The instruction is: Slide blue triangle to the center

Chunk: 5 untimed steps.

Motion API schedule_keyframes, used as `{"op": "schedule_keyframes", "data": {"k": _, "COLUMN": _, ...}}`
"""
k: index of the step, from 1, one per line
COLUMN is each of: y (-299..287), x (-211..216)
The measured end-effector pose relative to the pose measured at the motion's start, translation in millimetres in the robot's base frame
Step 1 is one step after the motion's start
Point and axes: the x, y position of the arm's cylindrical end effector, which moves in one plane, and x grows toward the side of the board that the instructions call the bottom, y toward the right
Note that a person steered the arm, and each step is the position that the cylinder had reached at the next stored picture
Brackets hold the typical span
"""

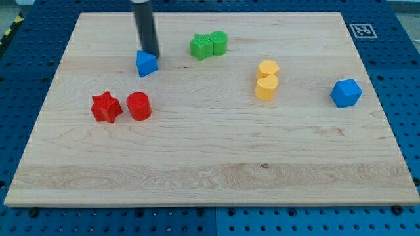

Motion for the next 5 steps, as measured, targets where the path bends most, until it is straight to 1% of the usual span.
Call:
{"op": "schedule_keyframes", "data": {"k": 1, "y": -22, "x": 13}}
{"op": "schedule_keyframes", "data": {"k": 2, "y": 21, "x": 53}}
{"op": "schedule_keyframes", "data": {"k": 3, "y": 81, "x": 85}}
{"op": "schedule_keyframes", "data": {"k": 4, "y": 129, "x": 101}}
{"op": "schedule_keyframes", "data": {"k": 5, "y": 100, "x": 83}}
